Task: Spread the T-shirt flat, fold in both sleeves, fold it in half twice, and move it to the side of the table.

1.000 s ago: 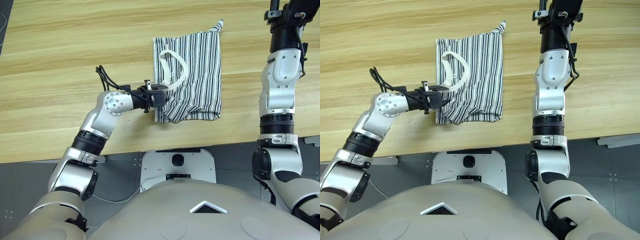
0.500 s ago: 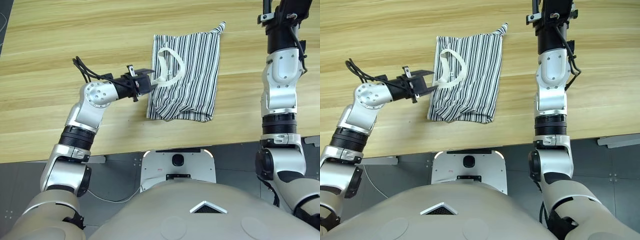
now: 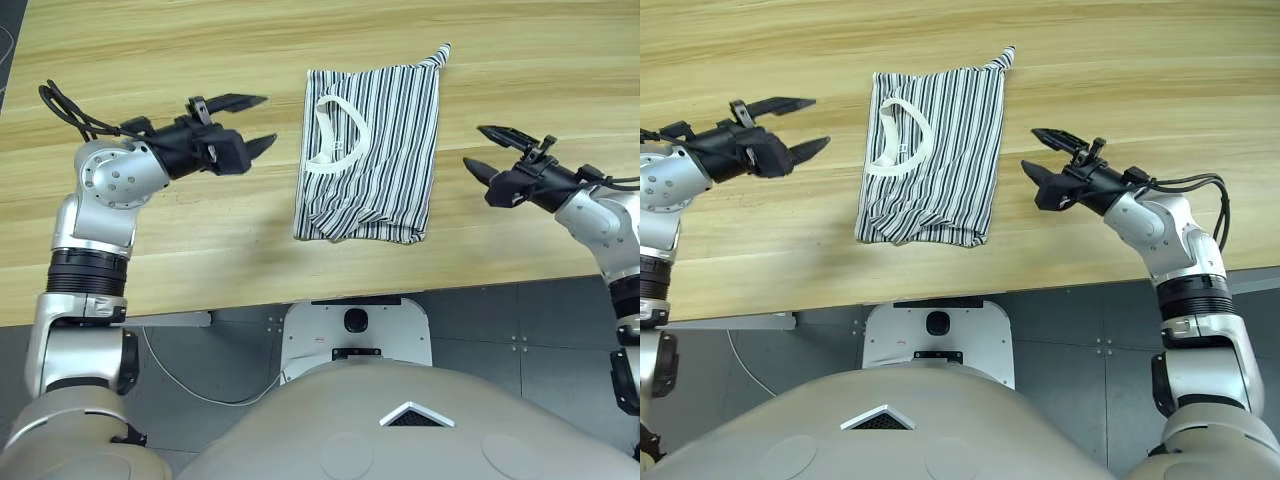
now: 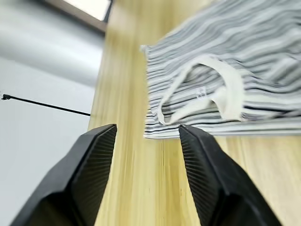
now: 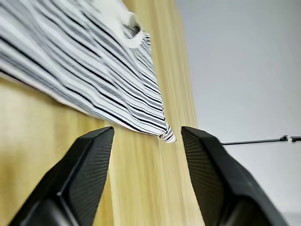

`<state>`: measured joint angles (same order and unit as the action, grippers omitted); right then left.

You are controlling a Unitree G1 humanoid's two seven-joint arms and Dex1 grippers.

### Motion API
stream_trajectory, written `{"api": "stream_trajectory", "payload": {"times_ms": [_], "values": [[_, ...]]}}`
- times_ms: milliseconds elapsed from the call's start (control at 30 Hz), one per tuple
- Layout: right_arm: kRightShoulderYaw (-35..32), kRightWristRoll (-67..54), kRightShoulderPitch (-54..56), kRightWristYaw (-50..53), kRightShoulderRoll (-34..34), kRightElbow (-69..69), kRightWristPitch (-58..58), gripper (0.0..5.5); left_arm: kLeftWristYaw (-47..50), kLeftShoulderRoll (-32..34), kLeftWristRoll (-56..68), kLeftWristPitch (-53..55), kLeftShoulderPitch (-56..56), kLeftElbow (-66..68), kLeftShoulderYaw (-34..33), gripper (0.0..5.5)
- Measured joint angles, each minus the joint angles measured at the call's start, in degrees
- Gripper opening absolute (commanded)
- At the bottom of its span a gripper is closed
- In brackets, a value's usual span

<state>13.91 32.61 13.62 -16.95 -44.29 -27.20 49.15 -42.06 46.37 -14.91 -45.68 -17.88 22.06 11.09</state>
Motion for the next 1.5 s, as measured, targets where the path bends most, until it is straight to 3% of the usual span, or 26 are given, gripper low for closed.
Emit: {"api": "stream_trajectory", "payload": {"times_ms": [133, 300, 600, 933, 1233, 1500], "values": [[5.34, 12.07, 0.61, 6.97, -3.51, -3.35, 9.36, 3.99, 4.96, 2.11, -12.44, -16.42, 0.05, 8.45, 5.14, 3.62], [11.48, 21.54, 4.24, 17.83, -3.43, -4.06, 15.16, 3.99, 19.81, 0.77, -29.96, -26.47, -2.36, 13.09, 9.39, 3.62], [19.53, 25.60, 9.79, 24.16, 1.47, -6.76, 15.29, 3.99, 43.39, -2.70, -46.60, -23.33, -10.28, 18.74, 18.87, 3.62], [24.04, 25.08, 14.08, 25.22, 6.00, -10.81, 13.58, 3.99, 55.00, -6.99, -49.58, -18.64, -17.34, 25.56, 29.19, 3.62], [27.36, 22.68, 14.85, 24.92, 7.02, -14.79, 13.46, 1.98, 59.62, -9.09, -49.75, -17.85, -21.20, 30.70, 36.89, 1.91], [28.55, 16.93, 15.40, 21.24, 7.80, -18.93, 16.68, 0.73, 61.22, -9.77, -49.57, -19.20, -22.87, 32.81, 40.56, 0.72]]}}
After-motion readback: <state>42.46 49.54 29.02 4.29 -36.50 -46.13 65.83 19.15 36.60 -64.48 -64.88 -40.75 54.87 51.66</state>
